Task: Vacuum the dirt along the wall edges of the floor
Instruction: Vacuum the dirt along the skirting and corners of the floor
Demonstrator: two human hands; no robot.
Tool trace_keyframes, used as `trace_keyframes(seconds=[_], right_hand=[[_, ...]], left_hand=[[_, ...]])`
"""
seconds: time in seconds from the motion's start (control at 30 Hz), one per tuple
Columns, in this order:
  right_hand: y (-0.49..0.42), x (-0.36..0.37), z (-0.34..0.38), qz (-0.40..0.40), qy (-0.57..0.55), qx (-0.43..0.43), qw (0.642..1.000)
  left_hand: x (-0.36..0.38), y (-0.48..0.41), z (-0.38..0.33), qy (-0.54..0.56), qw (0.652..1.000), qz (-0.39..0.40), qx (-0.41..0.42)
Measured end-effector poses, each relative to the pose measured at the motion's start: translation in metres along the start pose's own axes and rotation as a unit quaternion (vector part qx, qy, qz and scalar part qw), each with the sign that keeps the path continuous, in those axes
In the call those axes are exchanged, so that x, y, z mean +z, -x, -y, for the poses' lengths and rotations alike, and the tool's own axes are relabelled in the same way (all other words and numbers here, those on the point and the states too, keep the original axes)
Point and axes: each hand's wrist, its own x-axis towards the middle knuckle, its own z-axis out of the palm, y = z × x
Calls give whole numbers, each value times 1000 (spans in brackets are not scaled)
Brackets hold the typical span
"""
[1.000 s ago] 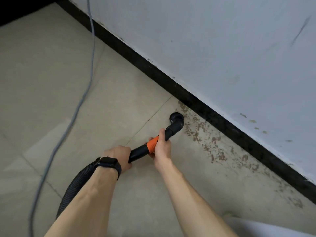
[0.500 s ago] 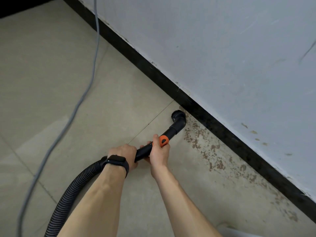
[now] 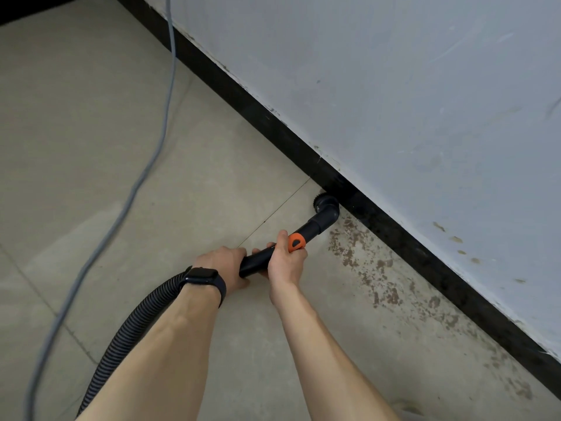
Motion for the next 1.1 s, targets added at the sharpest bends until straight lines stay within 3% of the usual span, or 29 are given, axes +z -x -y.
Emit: trace_keyframes(seconds=[0.27, 0.5, 0.67, 0.87, 1.1], right_hand=[[-22, 21, 1, -24, -5, -3, 1000], [-33, 40, -3, -48, 8, -8, 999], [-29, 50, 7, -41, 20, -8, 999], [-20, 65, 20, 43, -8, 19, 999], [-22, 51, 15, 32, 17, 10, 999]], left_hand=[[1, 2, 18, 24, 991, -104, 79], [7, -2, 34, 15, 981, -173, 89], [1, -11, 43, 10, 981, -179, 79], [-14, -14, 59, 11, 983, -171, 62], [-19, -8, 53, 46, 991, -111, 62]])
